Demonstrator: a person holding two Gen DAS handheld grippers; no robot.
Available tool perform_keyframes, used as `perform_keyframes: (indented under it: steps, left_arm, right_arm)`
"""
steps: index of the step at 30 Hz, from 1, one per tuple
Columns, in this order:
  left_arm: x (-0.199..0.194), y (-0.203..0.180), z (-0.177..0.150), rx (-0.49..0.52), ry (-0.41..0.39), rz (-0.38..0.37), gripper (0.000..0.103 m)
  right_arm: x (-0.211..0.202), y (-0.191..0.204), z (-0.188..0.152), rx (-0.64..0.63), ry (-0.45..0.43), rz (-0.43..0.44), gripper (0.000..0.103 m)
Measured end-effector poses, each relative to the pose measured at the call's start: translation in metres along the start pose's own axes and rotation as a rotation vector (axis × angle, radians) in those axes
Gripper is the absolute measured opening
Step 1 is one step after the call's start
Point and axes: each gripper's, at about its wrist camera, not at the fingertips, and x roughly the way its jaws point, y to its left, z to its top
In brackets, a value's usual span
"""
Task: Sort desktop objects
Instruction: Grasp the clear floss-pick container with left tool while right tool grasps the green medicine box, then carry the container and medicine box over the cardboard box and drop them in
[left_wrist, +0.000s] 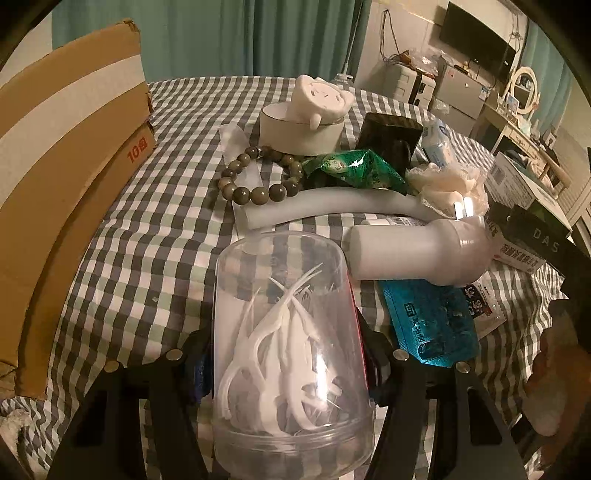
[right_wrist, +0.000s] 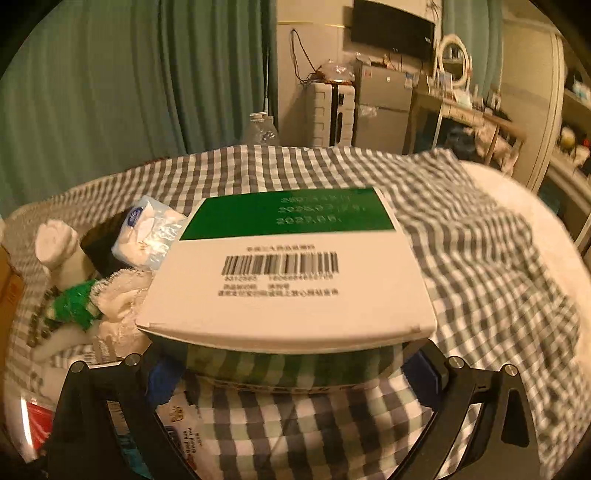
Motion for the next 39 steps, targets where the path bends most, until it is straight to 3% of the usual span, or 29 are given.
perform_keyframes:
  steps: [2,11,19,32,39]
  left_arm:
    - [-0.001,0.000,0.000,0.003,-0.008,-0.001,0.064]
    - [-0.019,0.003,0.001,0.004,-0.065,-0.015,0.064]
    - [-0.057,0.004,0.005,-0.001,-0.128,-0.034,0.064]
    - [-0.136,0.019,0.026,-0.029,-0.188,-0.045,0.064]
    - [-0.187,0.036,0.031,-0.033,-0.226,-0.049,0.064]
  right_arm:
    - [-0.005,0.001,0.000,-0.001,-0.005,0.007,0.094]
    - [-0.040,-0.013,-0.009,0.015,0.007,0.027,0.093]
    - [-0.100,-0.026,-0.012,0.035,-0.020,0.035,0.093]
    - [-0.176,0.003,-0.032,-0.009,-0.009,0.117,0.093]
    - [-0.229,0.023,-0.021,0.000,-0.083,0.172,0.093]
